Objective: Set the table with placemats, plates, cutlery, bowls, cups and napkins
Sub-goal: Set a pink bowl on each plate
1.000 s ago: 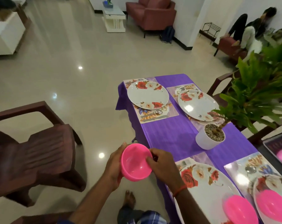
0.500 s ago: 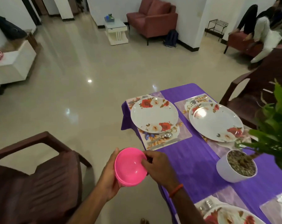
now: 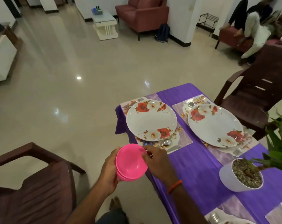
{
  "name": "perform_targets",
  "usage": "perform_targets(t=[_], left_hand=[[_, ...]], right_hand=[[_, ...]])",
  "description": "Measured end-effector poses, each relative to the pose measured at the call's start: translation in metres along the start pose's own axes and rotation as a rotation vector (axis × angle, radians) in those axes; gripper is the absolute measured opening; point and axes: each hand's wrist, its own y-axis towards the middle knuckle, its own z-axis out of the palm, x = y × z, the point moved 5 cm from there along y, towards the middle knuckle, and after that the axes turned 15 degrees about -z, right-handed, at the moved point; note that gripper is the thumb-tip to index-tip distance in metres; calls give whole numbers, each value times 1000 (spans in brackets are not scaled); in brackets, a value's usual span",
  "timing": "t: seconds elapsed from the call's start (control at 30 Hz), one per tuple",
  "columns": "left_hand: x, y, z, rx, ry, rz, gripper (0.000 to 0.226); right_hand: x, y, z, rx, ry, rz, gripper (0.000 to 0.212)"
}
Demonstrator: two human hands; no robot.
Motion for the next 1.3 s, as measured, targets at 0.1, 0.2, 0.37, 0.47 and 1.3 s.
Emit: perform_targets(t=[0.1, 0.2, 0.37, 0.47, 1.3], left_hand=[[-29, 21, 1, 14, 66, 48, 22], [-57, 44, -3, 36, 40, 4, 20], [-107, 73, -20, 78, 43, 13, 29], [-133, 89, -37, 71, 24, 12, 29], [-249, 220, -15, 226, 37, -56, 47]], right_hand=[[-4, 25, -4, -51, -16, 38, 28], [-7, 49, -8, -127, 35, 90, 24], [-18, 84, -9, -232, 163, 209, 16], [-28, 100, -6, -277, 141, 272, 17], [-206, 147, -45, -493, -148, 749, 42]])
